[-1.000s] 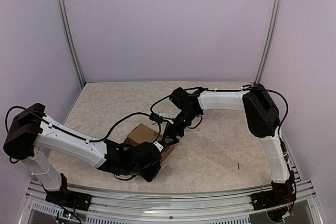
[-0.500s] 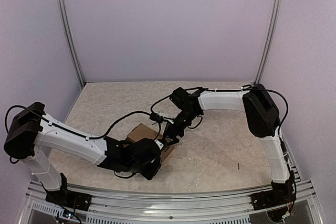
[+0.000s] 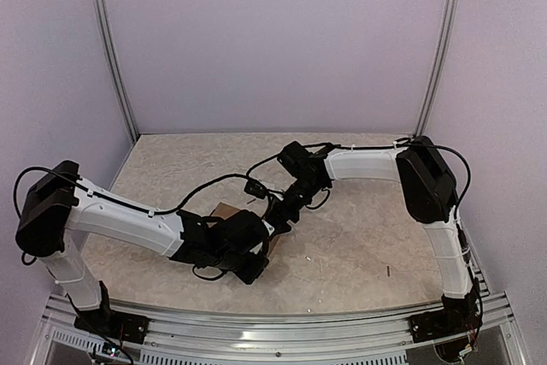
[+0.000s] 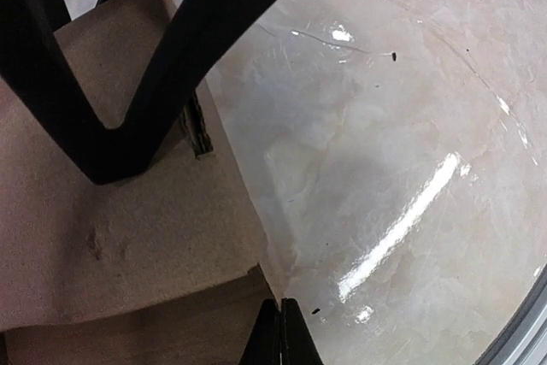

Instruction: Fold the paper box

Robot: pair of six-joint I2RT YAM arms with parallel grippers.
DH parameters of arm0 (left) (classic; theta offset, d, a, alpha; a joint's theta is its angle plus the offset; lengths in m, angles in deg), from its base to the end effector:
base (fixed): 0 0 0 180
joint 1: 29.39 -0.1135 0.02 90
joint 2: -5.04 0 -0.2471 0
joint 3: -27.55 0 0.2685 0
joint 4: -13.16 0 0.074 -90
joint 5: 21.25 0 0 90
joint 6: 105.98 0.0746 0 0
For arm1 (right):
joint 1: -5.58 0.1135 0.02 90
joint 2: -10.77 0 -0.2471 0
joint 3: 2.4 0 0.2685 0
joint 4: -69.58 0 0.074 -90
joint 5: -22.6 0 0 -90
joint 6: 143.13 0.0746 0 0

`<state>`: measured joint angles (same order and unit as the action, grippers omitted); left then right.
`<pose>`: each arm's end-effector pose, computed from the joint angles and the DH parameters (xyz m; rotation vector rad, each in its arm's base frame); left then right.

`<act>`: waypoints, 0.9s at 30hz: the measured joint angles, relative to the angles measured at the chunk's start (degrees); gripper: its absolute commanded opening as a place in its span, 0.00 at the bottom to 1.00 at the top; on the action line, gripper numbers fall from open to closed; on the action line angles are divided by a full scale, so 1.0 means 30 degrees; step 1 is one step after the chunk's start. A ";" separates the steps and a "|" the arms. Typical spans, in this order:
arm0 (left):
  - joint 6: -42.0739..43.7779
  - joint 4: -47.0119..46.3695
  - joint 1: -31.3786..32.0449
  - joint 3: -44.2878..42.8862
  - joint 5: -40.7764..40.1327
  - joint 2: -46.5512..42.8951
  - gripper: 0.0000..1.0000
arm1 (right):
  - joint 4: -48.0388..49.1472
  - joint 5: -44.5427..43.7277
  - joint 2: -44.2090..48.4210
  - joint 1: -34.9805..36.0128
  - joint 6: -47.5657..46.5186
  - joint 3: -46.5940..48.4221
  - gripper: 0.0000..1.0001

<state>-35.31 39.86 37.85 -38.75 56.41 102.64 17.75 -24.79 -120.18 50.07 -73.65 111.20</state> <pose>0.1540 -0.3257 0.0944 0.9726 2.3857 -0.3036 0.3099 0.3752 0.0996 -1.6283 2.1923 1.1430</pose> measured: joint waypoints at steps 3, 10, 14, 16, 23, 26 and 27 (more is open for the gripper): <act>0.0277 0.0146 -0.0211 -0.0605 0.0175 0.0437 0.00 | 0.0146 0.0058 0.0007 0.0000 0.0029 -0.0080 0.73; 0.0605 0.0335 -0.0517 -0.1078 0.0517 0.0721 0.00 | 0.0386 0.0000 0.0015 0.0000 0.0073 -0.0117 0.73; 0.0627 0.0437 -0.0758 -0.1188 0.0823 0.0729 0.00 | 0.0532 0.0000 0.0015 0.0000 0.0080 -0.0168 0.73; 0.0641 0.0459 -0.0882 -0.1231 0.0969 0.0743 0.00 | 0.0612 -0.0029 0.0015 0.0000 0.0080 -0.0168 0.73; 0.0998 0.0663 -0.1027 -0.1508 0.1035 0.0925 0.00 | 0.0780 -0.0204 0.0051 0.0000 0.0066 -0.0168 0.73; 0.1049 0.0714 -0.1027 -0.1537 0.1035 0.0925 0.00 | 0.0780 -0.0226 0.0051 0.0000 0.0073 -0.0160 0.73; 0.1049 0.0729 -0.1027 -0.1545 0.1035 0.0925 0.01 | 0.0780 -0.0226 0.0051 0.0000 0.0073 -0.0160 0.73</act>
<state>-32.16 42.04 34.77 -43.39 59.51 105.42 20.09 -25.47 -120.03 50.07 -73.43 110.72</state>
